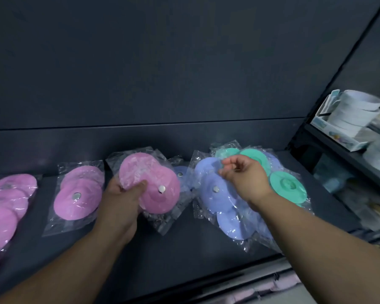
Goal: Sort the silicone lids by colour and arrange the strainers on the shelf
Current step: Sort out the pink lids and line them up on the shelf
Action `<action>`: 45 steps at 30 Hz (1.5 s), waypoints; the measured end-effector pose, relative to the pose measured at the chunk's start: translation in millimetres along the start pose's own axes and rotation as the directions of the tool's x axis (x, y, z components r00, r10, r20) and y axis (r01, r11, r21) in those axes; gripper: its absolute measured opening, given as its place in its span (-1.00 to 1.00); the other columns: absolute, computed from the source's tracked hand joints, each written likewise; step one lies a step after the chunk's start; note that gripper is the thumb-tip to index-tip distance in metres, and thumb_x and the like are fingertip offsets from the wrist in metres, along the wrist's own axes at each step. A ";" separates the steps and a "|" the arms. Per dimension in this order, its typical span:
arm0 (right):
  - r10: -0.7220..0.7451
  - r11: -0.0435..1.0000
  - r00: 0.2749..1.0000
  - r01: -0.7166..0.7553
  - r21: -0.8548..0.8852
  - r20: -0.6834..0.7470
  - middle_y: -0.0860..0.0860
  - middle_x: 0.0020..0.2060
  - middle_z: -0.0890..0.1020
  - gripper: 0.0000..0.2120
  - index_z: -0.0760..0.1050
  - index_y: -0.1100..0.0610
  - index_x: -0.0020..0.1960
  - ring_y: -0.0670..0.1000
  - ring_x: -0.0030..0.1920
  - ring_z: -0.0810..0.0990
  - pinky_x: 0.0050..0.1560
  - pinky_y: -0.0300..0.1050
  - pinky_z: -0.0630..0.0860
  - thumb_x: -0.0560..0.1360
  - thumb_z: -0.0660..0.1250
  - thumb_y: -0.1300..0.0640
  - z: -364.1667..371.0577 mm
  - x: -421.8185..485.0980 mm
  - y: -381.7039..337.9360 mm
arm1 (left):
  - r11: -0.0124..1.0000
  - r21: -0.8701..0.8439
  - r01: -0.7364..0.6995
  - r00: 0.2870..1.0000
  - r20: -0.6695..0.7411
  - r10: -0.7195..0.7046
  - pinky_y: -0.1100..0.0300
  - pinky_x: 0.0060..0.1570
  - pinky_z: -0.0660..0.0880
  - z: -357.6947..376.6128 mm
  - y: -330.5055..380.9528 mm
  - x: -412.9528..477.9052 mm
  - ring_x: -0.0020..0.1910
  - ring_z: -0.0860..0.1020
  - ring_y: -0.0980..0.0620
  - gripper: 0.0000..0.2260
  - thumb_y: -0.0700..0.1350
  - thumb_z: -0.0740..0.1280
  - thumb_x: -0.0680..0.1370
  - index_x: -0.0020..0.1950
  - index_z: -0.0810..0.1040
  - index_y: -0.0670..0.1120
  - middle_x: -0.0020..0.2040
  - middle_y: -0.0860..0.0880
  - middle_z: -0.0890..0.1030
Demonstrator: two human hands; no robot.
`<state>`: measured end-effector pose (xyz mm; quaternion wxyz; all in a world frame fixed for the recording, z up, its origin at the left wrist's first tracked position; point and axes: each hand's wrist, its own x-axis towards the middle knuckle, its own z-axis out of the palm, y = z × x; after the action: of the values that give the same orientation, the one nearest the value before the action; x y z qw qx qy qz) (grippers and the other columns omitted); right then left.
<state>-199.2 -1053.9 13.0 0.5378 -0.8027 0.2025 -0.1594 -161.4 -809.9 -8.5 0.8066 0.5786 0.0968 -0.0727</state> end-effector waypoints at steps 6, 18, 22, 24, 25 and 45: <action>-0.076 0.980 0.980 0.108 -0.168 0.185 -0.03 -0.10 0.65 -0.84 0.58 0.07 0.07 -0.02 -0.09 0.59 0.08 -0.14 0.50 0.51 0.35 0.23 6.3 3.8 -8.7 | 0.995 -0.052 -0.086 0.996 -0.010 0.086 0.07 -0.02 0.55 10.4 20.5 3.1 0.03 0.61 0.01 -0.69 -0.35 0.31 0.52 0.20 0.50 -0.05 0.08 -0.04 0.63; -0.121 0.723 0.931 0.321 -0.612 0.345 0.04 0.55 -0.05 -0.30 0.02 0.04 0.54 0.05 0.54 -0.01 0.52 -0.15 -0.05 0.53 0.27 -0.08 9.9 -37.7 55.3 | 0.996 0.089 0.002 0.999 -0.034 0.001 0.10 -0.07 0.51 37.2 -14.2 11.0 -0.10 0.59 0.01 -0.76 -0.30 0.35 0.51 0.06 0.49 0.01 -0.02 -0.02 0.61; -0.181 0.800 0.893 0.377 -0.466 0.412 0.02 0.52 0.13 -0.46 0.20 0.06 0.49 -0.02 0.51 0.10 0.40 -0.43 -0.10 0.56 0.26 0.03 -3.4 -34.5 47.0 | 0.989 0.139 -0.046 0.998 -0.026 0.050 0.09 -0.11 0.54 51.2 -15.0 13.9 -0.07 0.61 -0.04 -0.74 -0.29 0.35 0.51 0.13 0.51 0.00 -0.01 -0.04 0.63; -0.246 0.827 0.912 0.375 -0.419 0.329 -0.03 0.43 0.35 -0.58 0.40 0.03 0.38 -0.08 0.43 0.29 0.40 -0.42 0.07 0.54 0.30 0.04 -23.7 -29.5 43.6 | 0.983 0.155 -0.094 0.995 -0.028 0.099 -0.04 -0.02 0.56 55.1 -14.9 14.8 -0.03 0.62 -0.08 -0.72 -0.29 0.35 0.51 0.14 0.53 0.01 0.02 -0.06 0.64; -0.285 0.825 0.927 0.367 -0.430 0.246 -0.04 0.37 0.43 -0.61 0.48 0.03 0.32 -0.06 0.37 0.38 0.41 -0.30 0.21 0.51 0.34 0.03 -35.5 -24.2 43.5 | 0.979 0.164 -0.122 0.991 -0.036 0.130 -0.12 0.04 0.55 57.4 -14.5 14.9 0.01 0.62 -0.10 -0.71 -0.29 0.35 0.50 0.14 0.53 0.02 0.04 -0.07 0.64; -0.049 0.415 0.769 0.596 -0.687 0.638 0.05 0.34 0.48 -0.64 0.42 -0.02 0.34 0.12 0.31 0.45 0.32 -0.01 0.38 0.57 0.16 -0.05 8.9 123.6 19.0 | 0.949 0.182 -0.259 0.908 -0.290 0.303 0.12 -0.08 0.51 77.5 -9.9 19.0 -0.12 0.60 -0.03 -0.78 -0.26 0.35 0.52 0.10 0.51 0.00 -0.03 -0.07 0.65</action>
<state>-90.8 -1114.6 -3.2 0.0487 -0.9928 -0.0685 0.0849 -139.7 -886.6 2.0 0.7405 0.6454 0.1343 0.1311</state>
